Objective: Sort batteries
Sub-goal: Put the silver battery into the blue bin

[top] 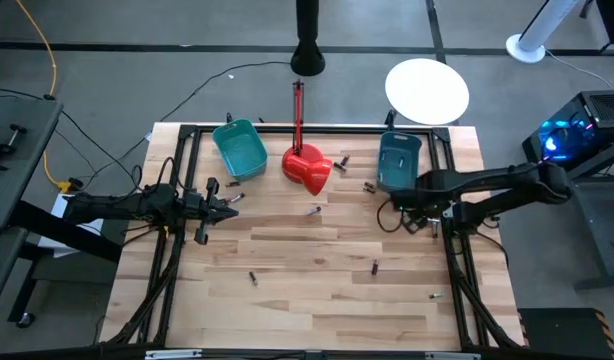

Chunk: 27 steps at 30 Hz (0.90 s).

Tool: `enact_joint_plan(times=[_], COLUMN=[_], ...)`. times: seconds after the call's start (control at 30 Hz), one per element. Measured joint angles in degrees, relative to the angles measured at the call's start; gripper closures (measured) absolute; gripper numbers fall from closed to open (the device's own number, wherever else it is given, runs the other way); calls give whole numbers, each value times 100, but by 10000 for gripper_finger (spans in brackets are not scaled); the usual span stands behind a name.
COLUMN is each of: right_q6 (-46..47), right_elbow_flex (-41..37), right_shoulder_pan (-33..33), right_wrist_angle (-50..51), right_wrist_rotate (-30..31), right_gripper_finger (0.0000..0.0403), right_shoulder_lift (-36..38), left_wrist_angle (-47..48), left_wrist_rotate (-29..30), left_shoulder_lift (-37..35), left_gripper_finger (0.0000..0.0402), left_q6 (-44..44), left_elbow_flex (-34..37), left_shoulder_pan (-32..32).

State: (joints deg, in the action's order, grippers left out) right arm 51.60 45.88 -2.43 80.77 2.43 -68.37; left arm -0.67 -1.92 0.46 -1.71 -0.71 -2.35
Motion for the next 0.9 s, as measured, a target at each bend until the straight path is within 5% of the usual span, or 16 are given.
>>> enact_joint_plan(times=[0.57,0.9], right_q6=[-3233,-4092], right_elbow_flex=[12,18], right_shoulder_pan=[-510,-508], right_wrist_angle=[47,-414], right_wrist_rotate=[41,314], right_gripper_finger=[208,208], right_shoulder_lift=[-2581,-3798], left_wrist_angle=[-4,-2], left_wrist_rotate=[1,1], left_shoulder_lift=[1,1], left_gripper_finger=[401,402], left_q6=[1,1], left_elbow_flex=[0,0], left_shoulder_pan=[0,0])
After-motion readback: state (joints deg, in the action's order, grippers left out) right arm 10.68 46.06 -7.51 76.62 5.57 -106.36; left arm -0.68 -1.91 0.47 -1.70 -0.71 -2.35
